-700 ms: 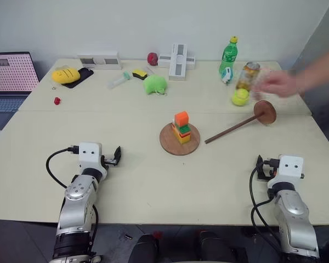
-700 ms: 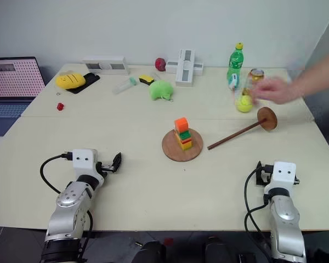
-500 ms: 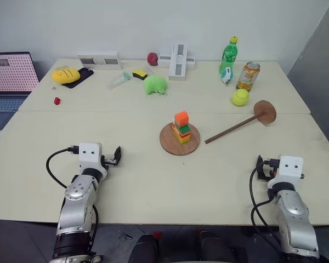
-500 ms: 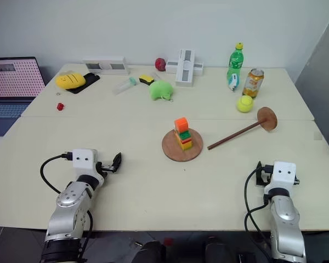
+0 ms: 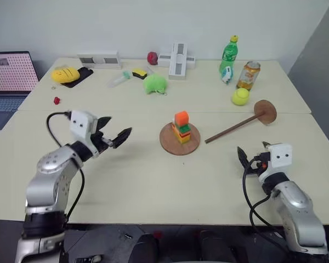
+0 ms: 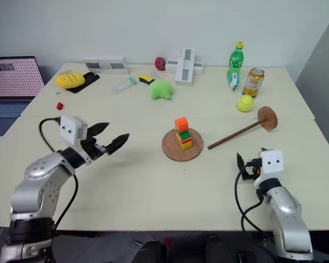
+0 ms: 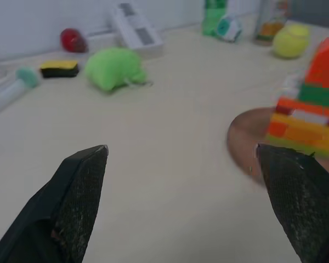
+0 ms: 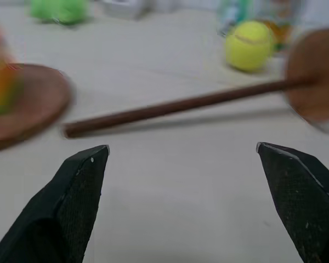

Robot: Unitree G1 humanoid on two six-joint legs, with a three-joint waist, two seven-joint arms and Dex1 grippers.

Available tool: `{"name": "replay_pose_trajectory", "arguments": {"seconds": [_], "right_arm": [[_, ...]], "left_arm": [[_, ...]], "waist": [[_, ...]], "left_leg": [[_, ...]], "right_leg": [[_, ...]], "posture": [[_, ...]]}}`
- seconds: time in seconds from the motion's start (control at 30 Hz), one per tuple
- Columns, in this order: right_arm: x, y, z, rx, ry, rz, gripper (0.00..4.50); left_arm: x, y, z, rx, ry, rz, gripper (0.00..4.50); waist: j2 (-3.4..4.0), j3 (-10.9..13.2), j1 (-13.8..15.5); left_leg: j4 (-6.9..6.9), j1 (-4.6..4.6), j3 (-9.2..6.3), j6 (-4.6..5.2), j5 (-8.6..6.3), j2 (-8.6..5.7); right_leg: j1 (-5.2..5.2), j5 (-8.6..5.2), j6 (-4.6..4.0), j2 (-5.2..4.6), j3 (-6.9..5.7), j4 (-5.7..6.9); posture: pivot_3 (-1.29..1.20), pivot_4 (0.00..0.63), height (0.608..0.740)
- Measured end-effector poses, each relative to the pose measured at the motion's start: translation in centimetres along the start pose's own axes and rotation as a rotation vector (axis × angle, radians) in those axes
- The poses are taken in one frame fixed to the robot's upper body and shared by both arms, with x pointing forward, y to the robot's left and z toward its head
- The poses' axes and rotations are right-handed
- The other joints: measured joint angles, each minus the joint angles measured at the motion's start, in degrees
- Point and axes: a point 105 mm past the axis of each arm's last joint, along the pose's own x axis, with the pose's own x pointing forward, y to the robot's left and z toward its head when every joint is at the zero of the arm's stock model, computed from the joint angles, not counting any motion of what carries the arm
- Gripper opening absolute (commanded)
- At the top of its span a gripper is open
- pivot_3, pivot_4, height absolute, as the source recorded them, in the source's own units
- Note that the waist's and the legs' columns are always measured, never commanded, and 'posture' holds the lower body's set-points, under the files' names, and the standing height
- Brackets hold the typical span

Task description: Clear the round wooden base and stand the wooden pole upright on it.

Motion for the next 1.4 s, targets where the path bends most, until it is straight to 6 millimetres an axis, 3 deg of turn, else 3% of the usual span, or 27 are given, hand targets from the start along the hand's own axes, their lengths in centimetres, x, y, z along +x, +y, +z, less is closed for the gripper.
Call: {"name": "replay_pose_trajectory", "arguments": {"seconds": [0.17, 0.4, 0.63, 0.73, 1.2, 1.4], "right_arm": [[0.5, 4.6, 6.0, -0.038, -0.126, 0.327, 4.5], [0.5, 5.3, 6.7, -0.021, -0.106, 0.334, 4.5], [0.3, 5.6, 7.1, -0.015, -0.115, 0.323, 4.5], [0.0, 5.7, 6.6, 0.003, -0.108, 0.307, 4.5], [-0.5, 5.6, 6.1, 0.014, -0.093, 0.272, 4.5], [-0.2, 5.7, 6.9, 0.013, -0.112, 0.274, 4.5]], "left_arm": [[4.8, -2.9, 3.4, 0.104, -0.034, -0.236, 4.49], [8.8, -5.4, 1.1, 0.111, 0.012, -0.325, 4.49], [9.7, -5.5, 0.6, 0.14, 0.01, -0.32, 4.49], [11.0, -5.3, 0.3, 0.138, 0.006, -0.286, 4.49], [12.1, -6.7, -0.1, 0.121, -0.025, -0.333, 4.49], [12.5, -6.8, -0.6, 0.129, -0.005, -0.328, 3.64]], "waist": [[-0.02, 0.0, 0.1], [-0.03, 0.0, 0.0], [-0.03, 0.0, 0.0], [-0.05, 0.1, 0.3], [-0.05, 0.1, 0.1], [-0.05, 0.1, 0.1]], "left_leg": [[0.01, -0.05, -0.11, 0.0, 0.0, -0.03], [0.09, -0.57, -0.19, 0.0, 0.0, -0.03], [0.13, -0.56, -0.19, 0.01, 0.0, -0.03], [0.19, -0.61, -0.24, 0.01, 0.0, -0.08], [0.19, -0.59, -0.24, 0.01, 0.0, -0.08], [0.2, -0.59, -0.26, 0.01, 0.0, -0.09]], "right_leg": [[0.1, 0.0, 0.0, -0.01, -0.12, -0.24], [-0.3, 0.01, -0.01, -0.01, -0.19, -0.24], [-0.28, 0.01, 0.0, -0.01, -0.19, -0.21], [-0.27, 0.01, 0.0, -0.04, -0.25, -0.23], [-0.29, 0.01, 0.0, -0.04, -0.23, -0.16], [-0.28, 0.01, 0.0, -0.04, -0.25, -0.16]], "posture": [[0.0, 0.15, 0.74], [0.0, 0.15, 0.74], [0.0, 0.15, 0.74], [0.0, 0.15, 0.74], [0.0, 0.15, 0.74], [0.0, 0.15, 0.74]]}}
